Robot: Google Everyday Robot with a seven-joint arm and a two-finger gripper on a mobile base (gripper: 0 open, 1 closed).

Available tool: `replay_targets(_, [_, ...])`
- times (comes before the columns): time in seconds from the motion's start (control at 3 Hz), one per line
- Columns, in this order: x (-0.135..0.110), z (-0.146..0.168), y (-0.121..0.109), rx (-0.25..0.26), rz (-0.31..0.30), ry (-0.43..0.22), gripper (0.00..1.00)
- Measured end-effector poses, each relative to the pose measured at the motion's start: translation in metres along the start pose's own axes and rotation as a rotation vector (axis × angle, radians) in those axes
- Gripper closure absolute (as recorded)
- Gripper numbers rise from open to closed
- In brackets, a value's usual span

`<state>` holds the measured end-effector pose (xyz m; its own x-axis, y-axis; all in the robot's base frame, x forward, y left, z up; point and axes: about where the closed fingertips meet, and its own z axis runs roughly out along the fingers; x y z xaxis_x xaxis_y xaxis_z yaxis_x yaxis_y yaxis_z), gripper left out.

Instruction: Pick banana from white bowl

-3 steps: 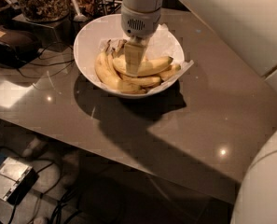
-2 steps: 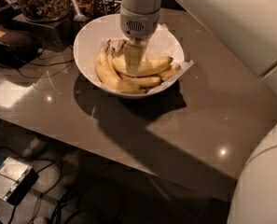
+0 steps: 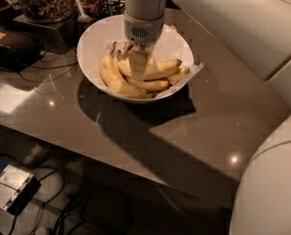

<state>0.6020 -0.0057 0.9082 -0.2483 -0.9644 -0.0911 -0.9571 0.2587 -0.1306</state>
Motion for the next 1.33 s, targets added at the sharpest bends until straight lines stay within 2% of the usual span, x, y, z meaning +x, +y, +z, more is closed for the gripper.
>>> replay_targets(0.33, [-0.0018, 0.0123, 0.0038, -0.018, -0.011, 0.016, 0.44])
replay_targets(0.67, [-0.002, 0.0121, 0.0042, -0.023, -0.013, 0.017, 0.62])
replay_targets(1.0, [-0.0006, 0.0145, 0.0045, -0.026, -0.014, 0.017, 0.85])
replay_targets(1.33, [0.0003, 0.0146, 0.0051, -0.027, -0.014, 0.014, 1.0])
